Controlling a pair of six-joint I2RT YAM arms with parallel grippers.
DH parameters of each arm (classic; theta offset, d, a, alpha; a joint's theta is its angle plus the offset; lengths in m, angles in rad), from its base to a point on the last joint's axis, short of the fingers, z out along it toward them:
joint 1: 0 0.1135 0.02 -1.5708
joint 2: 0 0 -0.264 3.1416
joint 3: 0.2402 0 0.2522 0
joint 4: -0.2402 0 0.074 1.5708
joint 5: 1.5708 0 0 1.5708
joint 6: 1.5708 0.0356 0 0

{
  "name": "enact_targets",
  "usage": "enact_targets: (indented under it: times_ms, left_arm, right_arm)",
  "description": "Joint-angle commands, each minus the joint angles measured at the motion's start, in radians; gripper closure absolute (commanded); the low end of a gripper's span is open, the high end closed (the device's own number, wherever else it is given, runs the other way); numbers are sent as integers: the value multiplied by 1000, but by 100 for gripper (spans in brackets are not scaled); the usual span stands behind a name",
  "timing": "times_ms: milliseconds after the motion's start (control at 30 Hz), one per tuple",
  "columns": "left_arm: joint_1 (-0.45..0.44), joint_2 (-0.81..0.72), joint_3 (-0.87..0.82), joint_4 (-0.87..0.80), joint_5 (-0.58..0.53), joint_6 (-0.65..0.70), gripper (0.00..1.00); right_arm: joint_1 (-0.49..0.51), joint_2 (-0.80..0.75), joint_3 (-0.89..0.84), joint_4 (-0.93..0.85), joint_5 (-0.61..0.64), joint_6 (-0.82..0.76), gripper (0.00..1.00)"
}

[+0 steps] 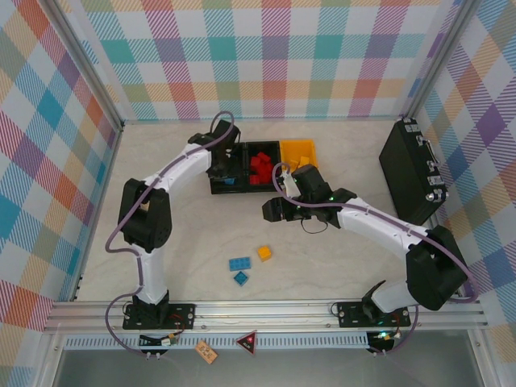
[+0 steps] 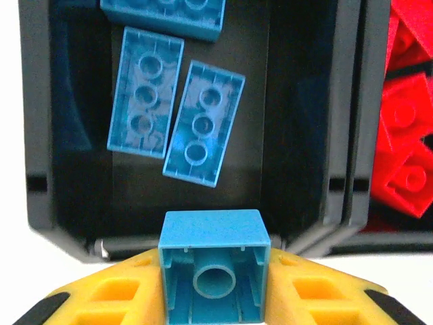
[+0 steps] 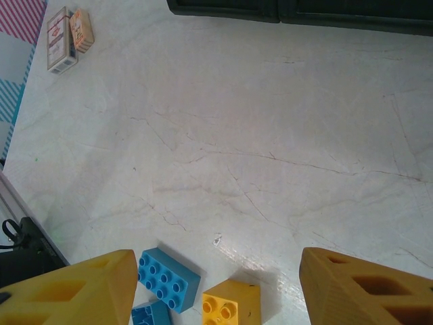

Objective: Sort the legos into containers by color
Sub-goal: Place the lego in the container.

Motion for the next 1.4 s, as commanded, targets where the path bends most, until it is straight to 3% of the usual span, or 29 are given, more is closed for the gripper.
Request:
enact_targets:
  times_ms: [0, 200, 767, 1033, 1367]
  left_arm:
    - [12, 48, 87, -3, -4, -5, 65]
    - [24, 116, 168, 24, -34, -23, 65]
    - [65, 287, 334, 60, 35, -62, 61]
    - [64, 288, 325, 68, 41, -78, 48]
    - [63, 175, 207, 119, 65, -85, 47]
  right_arm:
    - [1, 3, 28, 8, 17, 20, 35]
    - [1, 1, 29, -10, 54, 40, 35]
    - [1, -13, 26, -7, 67, 45, 35]
    - [1, -2, 34, -1, 62, 47, 35]
    - [1, 4, 35, 10, 56, 50, 35]
